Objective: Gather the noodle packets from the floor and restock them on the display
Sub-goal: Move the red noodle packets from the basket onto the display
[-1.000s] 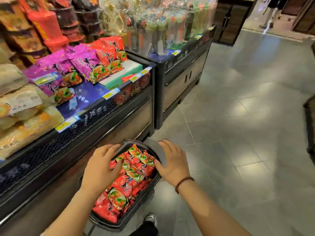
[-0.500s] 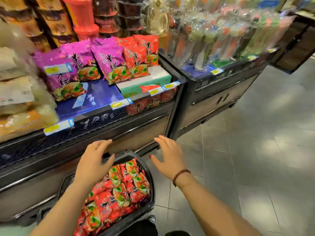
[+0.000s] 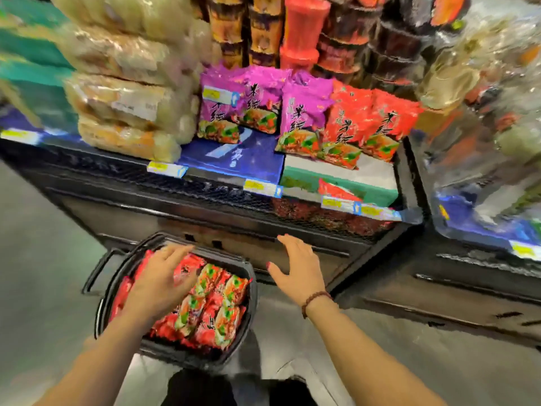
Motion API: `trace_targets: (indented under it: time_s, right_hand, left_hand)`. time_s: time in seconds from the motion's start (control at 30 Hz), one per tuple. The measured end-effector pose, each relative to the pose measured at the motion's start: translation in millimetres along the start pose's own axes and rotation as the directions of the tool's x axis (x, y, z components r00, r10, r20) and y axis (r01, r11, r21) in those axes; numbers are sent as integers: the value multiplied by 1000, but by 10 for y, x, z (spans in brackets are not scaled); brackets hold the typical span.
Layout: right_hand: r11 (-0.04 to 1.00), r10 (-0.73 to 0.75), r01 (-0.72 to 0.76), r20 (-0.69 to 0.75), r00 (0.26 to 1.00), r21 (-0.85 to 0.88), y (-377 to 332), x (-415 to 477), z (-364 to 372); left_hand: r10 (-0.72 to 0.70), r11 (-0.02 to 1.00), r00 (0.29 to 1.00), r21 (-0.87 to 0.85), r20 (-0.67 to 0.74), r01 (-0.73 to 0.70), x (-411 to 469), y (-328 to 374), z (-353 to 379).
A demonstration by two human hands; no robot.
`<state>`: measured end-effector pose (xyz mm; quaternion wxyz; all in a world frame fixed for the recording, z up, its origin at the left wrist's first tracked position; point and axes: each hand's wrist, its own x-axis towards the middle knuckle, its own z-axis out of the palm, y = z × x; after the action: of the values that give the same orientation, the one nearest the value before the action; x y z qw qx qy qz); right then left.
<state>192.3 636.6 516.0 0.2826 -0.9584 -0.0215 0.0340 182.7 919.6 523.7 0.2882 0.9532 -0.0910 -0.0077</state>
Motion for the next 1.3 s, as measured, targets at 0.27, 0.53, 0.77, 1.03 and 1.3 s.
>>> trace_targets:
  time_s: [0.27, 0.53, 0.77, 1.03, 1.3]
  right_hand:
    - [960, -280, 273, 256, 925, 60, -139, 398, 276]
    - [927, -352, 371, 438, 827, 45, -290, 791, 721]
    - [931, -329, 357, 583, 743, 71, -266, 1218, 1044]
    - [901, -372, 412, 722, 583, 132, -257, 2015, 2100]
    - [901, -364, 400, 797, 482, 169, 124, 2334, 3340]
  left_hand:
    - [-366, 930, 917, -26, -160, 367, -846, 9, 59]
    - [-624, 781, 746, -210, -233, 588, -1005, -182, 231]
    - [-830, 545, 543, -395, -129, 739, -880, -246, 667]
    - [-961, 272, 248, -588, -124, 761, -483, -773, 1507]
    - [-994, 99, 101, -711, -39, 696, -244, -1546, 2685]
